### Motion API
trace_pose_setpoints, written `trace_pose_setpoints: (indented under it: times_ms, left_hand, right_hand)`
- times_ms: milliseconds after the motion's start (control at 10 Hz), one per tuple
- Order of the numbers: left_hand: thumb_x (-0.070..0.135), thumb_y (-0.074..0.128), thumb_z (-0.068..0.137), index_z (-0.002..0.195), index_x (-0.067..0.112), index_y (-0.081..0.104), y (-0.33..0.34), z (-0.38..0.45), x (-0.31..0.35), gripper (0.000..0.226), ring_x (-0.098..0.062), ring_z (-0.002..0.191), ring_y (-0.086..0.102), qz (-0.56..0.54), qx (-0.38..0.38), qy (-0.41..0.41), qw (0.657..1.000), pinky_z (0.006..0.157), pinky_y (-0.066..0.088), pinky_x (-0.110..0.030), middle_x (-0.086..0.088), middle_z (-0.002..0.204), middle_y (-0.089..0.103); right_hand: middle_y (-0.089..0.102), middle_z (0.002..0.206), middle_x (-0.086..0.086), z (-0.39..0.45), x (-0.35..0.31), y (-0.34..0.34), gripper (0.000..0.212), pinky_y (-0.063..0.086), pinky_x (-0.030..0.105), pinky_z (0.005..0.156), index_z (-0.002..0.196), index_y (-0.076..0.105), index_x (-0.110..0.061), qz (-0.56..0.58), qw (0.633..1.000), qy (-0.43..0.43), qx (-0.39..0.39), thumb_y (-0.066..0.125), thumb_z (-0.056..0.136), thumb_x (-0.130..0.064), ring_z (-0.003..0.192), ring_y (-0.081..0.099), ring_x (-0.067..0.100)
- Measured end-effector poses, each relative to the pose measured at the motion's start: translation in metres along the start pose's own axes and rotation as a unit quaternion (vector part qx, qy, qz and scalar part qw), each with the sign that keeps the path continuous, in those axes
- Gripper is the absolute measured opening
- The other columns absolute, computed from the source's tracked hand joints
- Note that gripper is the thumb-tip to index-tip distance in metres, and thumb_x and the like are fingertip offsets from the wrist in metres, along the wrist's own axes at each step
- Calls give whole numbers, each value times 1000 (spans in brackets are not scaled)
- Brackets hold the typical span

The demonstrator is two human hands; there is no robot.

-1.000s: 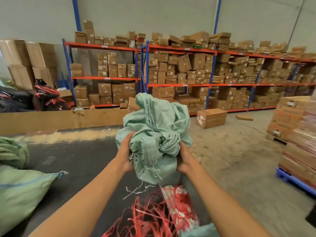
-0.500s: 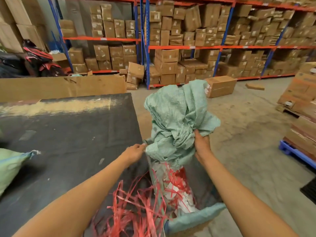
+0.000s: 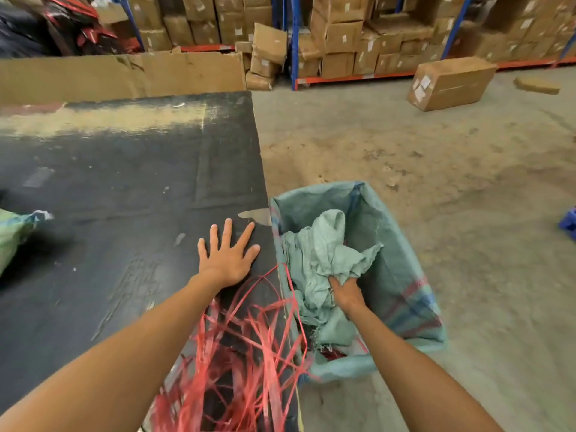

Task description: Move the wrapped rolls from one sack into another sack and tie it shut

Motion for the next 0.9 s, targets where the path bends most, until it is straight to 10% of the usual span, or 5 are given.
trace_pose_setpoints:
  times_ms: [200,300,500,700,900]
  left_hand:
    - [64,14,99,151,53,-8,4,1,0,57,-28,150,-22,22,27,-1,999,119,-11,-54,4,164,-20]
    - [64,14,98,151,53,-8,3,-1,0,58,-28,149,-22,22,20,1,1000,119,-11,-54,4,163,-21]
    - [65,14,98,151,52,-9,0,0,0,59,-29,149,-24,13,2,12,1000,118,-13,-56,2,163,-23]
    - [62,23,99,154,48,-1,-3,-16,-3,62,-27,150,-19,1,-8,46,999,120,-10,-54,1,165,-16]
    - [55,43,97,155,34,23,-46,-37,-34,65,-27,150,17,-51,67,66,994,119,17,-55,-10,162,21]
  right_hand:
    - [43,151,12,21,42,15,85,35,49,110,145,45,-13,-270,955,110,-61,35,88,-75,136,42,36]
    - [35,158,13,87,96,33,140,31,55,114,152,36,-13,-328,925,121,-148,14,48,-105,141,37,37]
    - [37,156,12,42,44,-12,159,38,54,109,152,33,-17,-357,907,148,-165,24,24,-111,136,44,38]
    - [73,85,12,-41,-44,-42,73,60,38,76,89,62,-6,-361,920,42,-146,50,83,-78,74,72,29]
    - [74,80,10,-94,-124,-23,36,58,39,77,95,68,-8,-150,960,-227,-72,61,91,-43,62,66,17]
Point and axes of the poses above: each hand's wrist, its own z-axis towards the middle knuckle, its own y-axis out of the palm, x = y × z, the point moved 3 cm from there along z, towards the middle knuckle
